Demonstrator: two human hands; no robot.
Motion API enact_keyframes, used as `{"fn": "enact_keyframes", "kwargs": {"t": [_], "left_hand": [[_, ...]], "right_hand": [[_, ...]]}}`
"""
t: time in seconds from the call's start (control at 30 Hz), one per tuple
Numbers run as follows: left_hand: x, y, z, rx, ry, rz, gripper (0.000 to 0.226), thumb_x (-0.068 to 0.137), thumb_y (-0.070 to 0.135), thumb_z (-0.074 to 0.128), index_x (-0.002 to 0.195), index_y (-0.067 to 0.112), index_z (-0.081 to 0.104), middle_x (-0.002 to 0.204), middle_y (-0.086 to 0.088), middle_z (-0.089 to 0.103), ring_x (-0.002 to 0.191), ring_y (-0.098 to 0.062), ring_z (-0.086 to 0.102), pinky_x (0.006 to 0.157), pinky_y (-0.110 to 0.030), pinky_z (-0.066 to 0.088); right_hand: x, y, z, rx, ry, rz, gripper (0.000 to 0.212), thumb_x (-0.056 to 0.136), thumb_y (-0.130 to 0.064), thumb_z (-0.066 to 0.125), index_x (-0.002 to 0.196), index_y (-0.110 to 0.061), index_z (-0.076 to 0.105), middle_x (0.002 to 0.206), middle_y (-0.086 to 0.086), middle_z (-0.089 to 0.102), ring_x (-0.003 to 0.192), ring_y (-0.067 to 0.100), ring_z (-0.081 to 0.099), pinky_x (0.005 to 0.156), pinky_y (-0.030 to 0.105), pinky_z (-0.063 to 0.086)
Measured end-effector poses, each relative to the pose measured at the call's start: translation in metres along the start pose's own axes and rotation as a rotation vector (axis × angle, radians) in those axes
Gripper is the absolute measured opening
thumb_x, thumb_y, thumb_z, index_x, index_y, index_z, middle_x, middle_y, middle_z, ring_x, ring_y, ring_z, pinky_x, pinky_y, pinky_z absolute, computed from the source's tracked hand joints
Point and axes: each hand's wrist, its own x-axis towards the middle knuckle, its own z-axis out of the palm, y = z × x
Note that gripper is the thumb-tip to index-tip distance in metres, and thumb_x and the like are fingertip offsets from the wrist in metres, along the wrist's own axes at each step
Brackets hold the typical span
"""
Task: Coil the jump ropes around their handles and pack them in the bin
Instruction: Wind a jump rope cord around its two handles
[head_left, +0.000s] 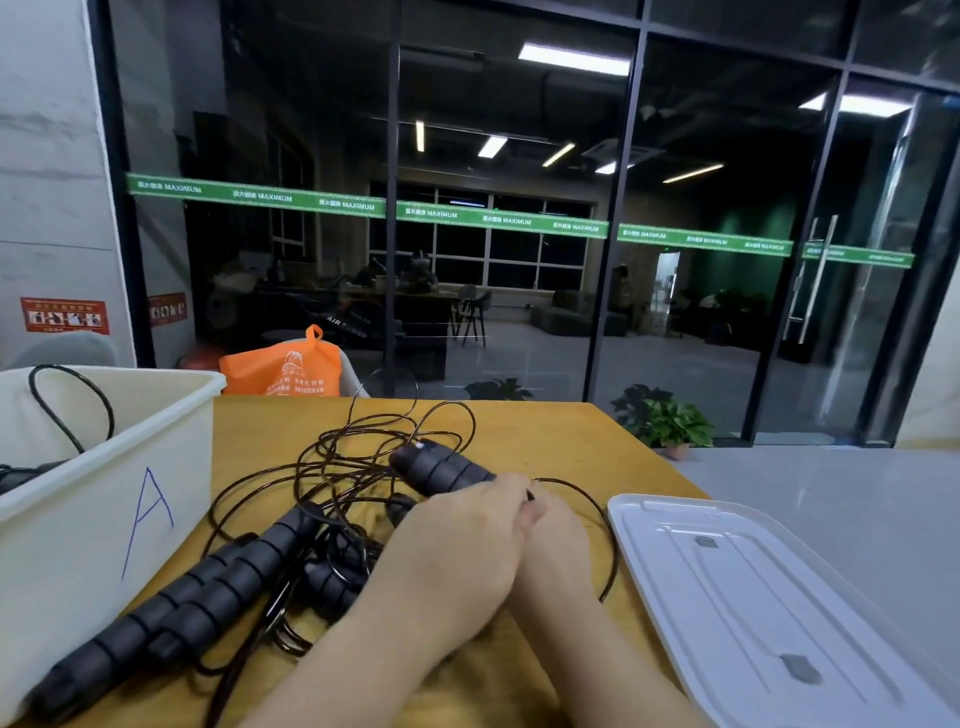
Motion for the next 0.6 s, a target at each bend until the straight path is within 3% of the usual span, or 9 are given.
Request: {"fn": "enact_keyframes", "kwargs": {"t": [0.07,0.2,0.37,0.47,0.6], "left_hand": [[-0.001,-0.005,-0.005,0.04,-0.029,0.026,0.022,0.101,0.043,0.028,0.09,0.025,0.038,0.086,0.006,0.058,0.085,-0.018,0.058,0.068,-0.03,0.038],[-0.002,-0.013,-0.007,-0.004,-0.174,0.01,0.021,0.099,0.046,0.032,0.095,0.032,0.048,0.073,0.009,0.055,0.073,-0.01,0.053,0.06,-0.026,0.037],[0.0,-0.024,0.0,-0.235,-0.263,-0.115,0.015,0.098,0.036,0.042,0.087,0.029,0.051,0.079,0.005,0.065,0.074,-0.011,0.059,0.072,-0.033,0.051],[-0.002,-0.026,0.004,-0.4,-0.345,-0.193,0.013,0.098,0.029,0.044,0.085,0.029,0.047,0.075,0.007,0.068,0.069,-0.01,0.059,0.075,-0.033,0.052],[0.0,-0.031,0.007,-0.408,-0.276,-0.199,0.01,0.096,0.04,0.044,0.088,0.034,0.048,0.077,0.008,0.063,0.069,-0.006,0.054,0.075,-0.036,0.049]], "right_hand": [[0.004,0.01,-0.011,0.061,0.019,0.091,0.013,0.092,-0.028,0.047,0.101,-0.019,0.046,0.093,-0.003,0.054,0.08,0.021,0.051,0.052,0.023,0.026],[0.01,0.03,-0.02,0.123,-0.061,0.295,0.017,0.083,-0.032,0.059,0.092,-0.023,0.047,0.075,-0.005,0.054,0.063,0.017,0.048,0.051,0.028,0.034],[0.015,0.034,-0.012,0.33,-0.107,0.337,0.018,0.08,-0.02,0.063,0.093,-0.022,0.052,0.072,-0.005,0.056,0.063,0.016,0.051,0.052,0.026,0.037],[0.013,0.033,-0.015,0.346,-0.105,0.314,0.012,0.081,-0.018,0.059,0.09,-0.022,0.051,0.071,-0.006,0.055,0.061,0.014,0.049,0.051,0.026,0.035],[0.009,0.029,-0.023,0.367,-0.092,0.308,0.02,0.079,-0.024,0.063,0.096,-0.024,0.052,0.076,-0.007,0.057,0.065,0.014,0.051,0.052,0.026,0.036]]}}
